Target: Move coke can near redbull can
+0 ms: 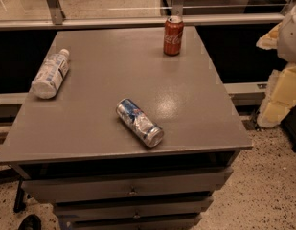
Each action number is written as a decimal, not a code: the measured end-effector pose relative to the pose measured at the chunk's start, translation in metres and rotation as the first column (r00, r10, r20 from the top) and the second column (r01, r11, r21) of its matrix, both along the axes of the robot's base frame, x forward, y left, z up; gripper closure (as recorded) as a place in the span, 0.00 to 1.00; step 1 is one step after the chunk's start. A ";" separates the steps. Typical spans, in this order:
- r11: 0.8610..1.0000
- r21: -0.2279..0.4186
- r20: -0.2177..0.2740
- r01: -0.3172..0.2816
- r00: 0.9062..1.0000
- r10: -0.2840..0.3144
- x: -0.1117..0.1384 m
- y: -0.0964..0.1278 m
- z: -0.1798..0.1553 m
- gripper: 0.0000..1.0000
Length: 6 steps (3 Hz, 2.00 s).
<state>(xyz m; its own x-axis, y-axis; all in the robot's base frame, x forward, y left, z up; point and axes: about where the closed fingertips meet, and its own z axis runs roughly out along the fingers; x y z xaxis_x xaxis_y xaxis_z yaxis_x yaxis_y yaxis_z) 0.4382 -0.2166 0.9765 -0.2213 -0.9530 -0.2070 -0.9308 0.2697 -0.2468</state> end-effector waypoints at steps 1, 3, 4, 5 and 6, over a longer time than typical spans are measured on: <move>1.000 0.008 0.016 0.004 1.000 -0.004 0.001 0.001 0.001 0.00; 0.982 0.166 0.112 0.084 0.988 -0.104 0.039 -0.007 -0.031 0.00; 0.944 0.312 0.173 0.108 0.971 -0.168 0.072 -0.020 -0.049 0.00; 0.882 0.459 0.218 0.107 0.949 -0.228 0.106 -0.028 -0.061 0.00; 0.804 0.592 0.285 0.051 0.920 -0.267 0.153 -0.018 -0.055 0.00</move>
Offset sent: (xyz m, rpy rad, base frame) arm 0.0440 -0.0013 -0.0353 0.1612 -0.1338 -0.1342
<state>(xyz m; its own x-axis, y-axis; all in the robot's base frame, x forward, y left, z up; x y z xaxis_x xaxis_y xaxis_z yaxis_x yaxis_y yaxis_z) 0.5915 -0.2347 0.9215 -0.1716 -0.5976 -0.7832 -0.7475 0.5968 -0.2916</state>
